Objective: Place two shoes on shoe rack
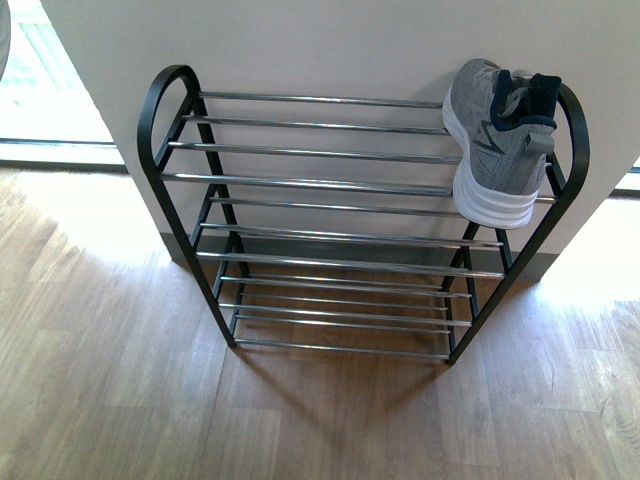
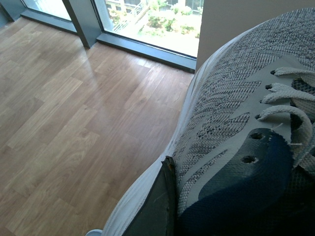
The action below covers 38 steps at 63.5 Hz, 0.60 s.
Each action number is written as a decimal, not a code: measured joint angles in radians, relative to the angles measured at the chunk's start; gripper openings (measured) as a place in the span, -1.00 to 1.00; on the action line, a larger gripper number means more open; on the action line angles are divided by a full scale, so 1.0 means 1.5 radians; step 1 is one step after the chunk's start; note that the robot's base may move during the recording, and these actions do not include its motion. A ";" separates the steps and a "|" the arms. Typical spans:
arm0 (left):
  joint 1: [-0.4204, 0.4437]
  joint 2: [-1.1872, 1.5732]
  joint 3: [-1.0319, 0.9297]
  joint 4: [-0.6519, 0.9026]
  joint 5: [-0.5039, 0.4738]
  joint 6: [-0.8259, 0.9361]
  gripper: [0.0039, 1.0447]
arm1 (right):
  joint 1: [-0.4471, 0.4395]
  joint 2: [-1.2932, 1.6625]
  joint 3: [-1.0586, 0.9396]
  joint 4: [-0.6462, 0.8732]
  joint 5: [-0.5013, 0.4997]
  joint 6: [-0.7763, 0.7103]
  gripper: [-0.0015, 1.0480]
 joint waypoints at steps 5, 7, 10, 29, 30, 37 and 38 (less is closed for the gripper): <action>0.000 0.000 0.000 0.000 0.000 0.000 -0.97 | 0.000 0.000 0.000 0.000 0.000 0.000 -0.53; 0.000 0.000 0.000 0.000 0.000 0.000 -0.97 | 0.000 0.000 0.000 0.000 0.000 0.000 -0.44; 0.002 0.001 0.001 -0.004 0.008 0.000 -0.97 | 0.000 0.000 0.000 0.000 0.000 0.000 -0.29; 0.079 0.261 0.097 0.143 0.258 -0.035 -0.97 | 0.000 0.000 0.000 0.000 0.000 0.000 0.67; 0.079 0.287 0.109 0.157 0.270 -0.038 -0.97 | 0.000 0.000 0.000 0.000 0.000 0.000 0.74; 0.072 0.436 0.196 0.215 0.325 -0.056 -0.97 | 0.000 0.000 0.000 0.000 0.000 0.000 0.82; 0.072 0.442 0.200 0.216 0.325 -0.056 -0.97 | 0.000 0.000 0.000 0.000 0.000 0.000 0.82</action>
